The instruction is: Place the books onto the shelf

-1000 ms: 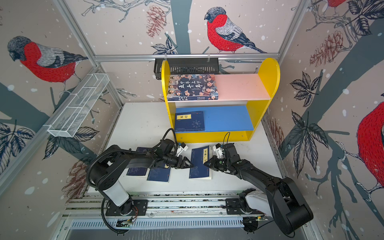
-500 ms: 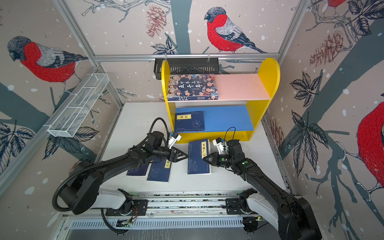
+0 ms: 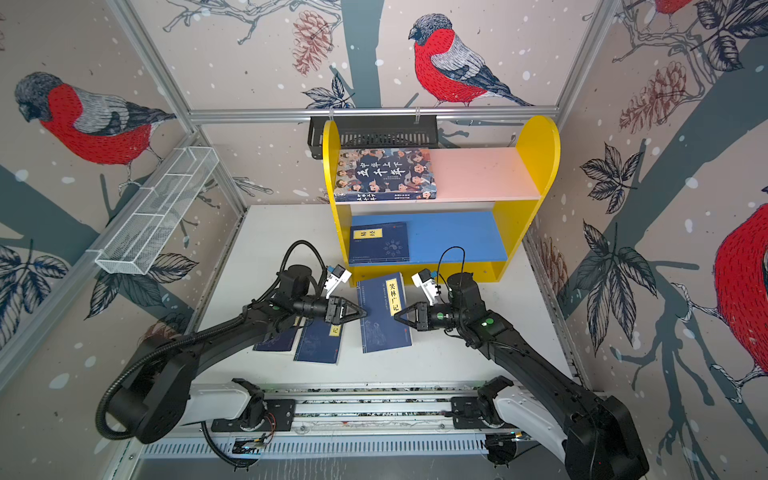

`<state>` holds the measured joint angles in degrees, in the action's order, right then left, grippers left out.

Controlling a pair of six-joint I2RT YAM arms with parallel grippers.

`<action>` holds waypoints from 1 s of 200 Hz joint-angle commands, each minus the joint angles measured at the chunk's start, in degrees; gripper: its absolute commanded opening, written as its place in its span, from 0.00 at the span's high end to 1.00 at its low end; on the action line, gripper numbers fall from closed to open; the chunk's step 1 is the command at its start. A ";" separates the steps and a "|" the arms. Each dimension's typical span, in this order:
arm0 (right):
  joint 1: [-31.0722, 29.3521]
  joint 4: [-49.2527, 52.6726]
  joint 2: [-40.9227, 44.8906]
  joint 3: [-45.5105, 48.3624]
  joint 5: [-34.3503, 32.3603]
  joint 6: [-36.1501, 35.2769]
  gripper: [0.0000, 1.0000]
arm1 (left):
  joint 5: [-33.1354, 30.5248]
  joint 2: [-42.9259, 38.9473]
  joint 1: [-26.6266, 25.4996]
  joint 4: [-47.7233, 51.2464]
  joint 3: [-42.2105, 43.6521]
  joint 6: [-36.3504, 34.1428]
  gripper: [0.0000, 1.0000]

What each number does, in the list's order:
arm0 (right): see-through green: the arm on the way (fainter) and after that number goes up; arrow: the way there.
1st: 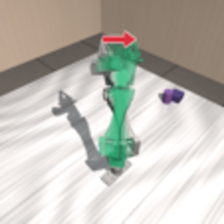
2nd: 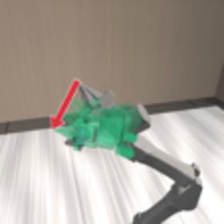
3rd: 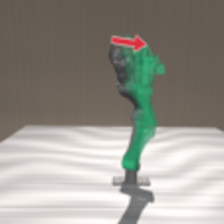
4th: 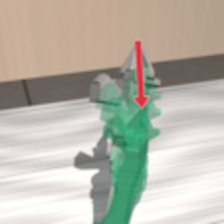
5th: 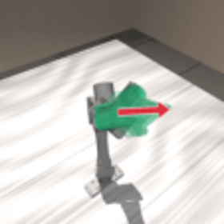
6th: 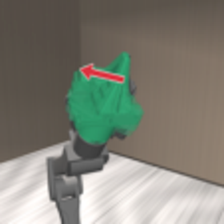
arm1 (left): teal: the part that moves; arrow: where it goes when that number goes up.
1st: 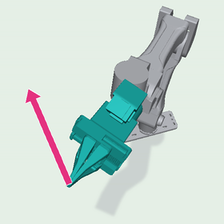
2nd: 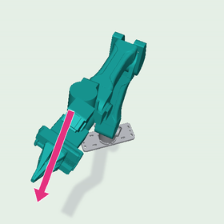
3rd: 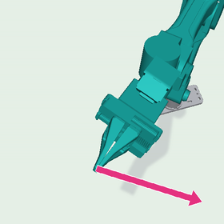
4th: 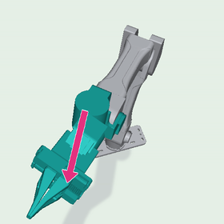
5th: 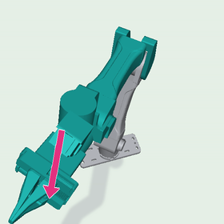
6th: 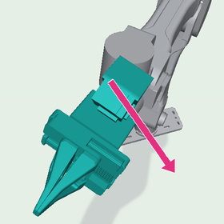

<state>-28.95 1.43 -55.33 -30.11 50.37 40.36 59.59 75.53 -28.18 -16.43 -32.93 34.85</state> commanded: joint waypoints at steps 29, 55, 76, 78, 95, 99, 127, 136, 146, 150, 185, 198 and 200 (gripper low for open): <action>-2.10 -7.38 -2.15 -1.18 2.30 0.75 0.98 | 3.86 -0.99 0.52 -7.25 0.40 4.37 0.27; -2.84 -7.83 -2.50 -1.53 2.28 0.82 0.99 | 4.26 -1.17 0.81 -9.21 0.31 6.90 0.41; -3.20 -8.60 -2.59 -1.62 2.23 1.21 0.99 | 4.82 -0.57 1.71 -15.51 0.78 15.39 0.53; -3.21 -8.63 -2.65 -1.71 2.18 1.26 0.99 | 4.89 -0.52 1.79 -16.43 0.90 16.43 0.54; -3.44 -8.75 -3.07 -1.80 1.76 1.38 0.97 | 4.66 -0.29 1.99 -20.97 1.36 21.40 0.71; -3.48 -8.81 -3.19 -1.80 1.63 1.39 0.97 | 4.57 -0.36 1.99 -20.94 1.29 21.40 0.75; -3.99 -9.24 -3.68 -1.80 0.67 1.89 0.93 | 3.89 -1.49 2.17 -18.14 1.02 19.67 1.00; -4.09 -9.43 -3.82 -1.80 0.39 2.00 0.91 | 3.78 -1.87 2.26 -17.49 1.02 19.22 1.00; -4.19 -9.24 -3.91 -1.86 -0.16 2.02 0.73 | 3.63 -2.21 2.47 -16.56 0.88 18.71 1.00; -4.19 -9.05 -3.99 -1.88 -0.44 1.96 0.66 | 3.45 -2.37 2.51 -16.04 0.87 18.53 1.00; -3.26 -2.73 -3.08 -3.63 -5.74 -1.13 0.34 | 2.11 -3.85 4.07 -9.03 -0.71 13.26 1.00; -1.76 -1.38 -1.67 -3.41 -7.09 -1.04 0.28 | 2.27 -4.64 4.91 -5.77 -1.53 10.36 1.00; -1.49 -1.35 -1.39 -3.32 -7.25 -0.89 0.27 | 2.34 -4.78 5.01 -5.34 -1.70 9.92 1.00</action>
<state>-32.23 -3.07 -58.50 -33.15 47.42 40.86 61.78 72.14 -24.32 -26.11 -32.97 50.87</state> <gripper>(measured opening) 0.682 0.123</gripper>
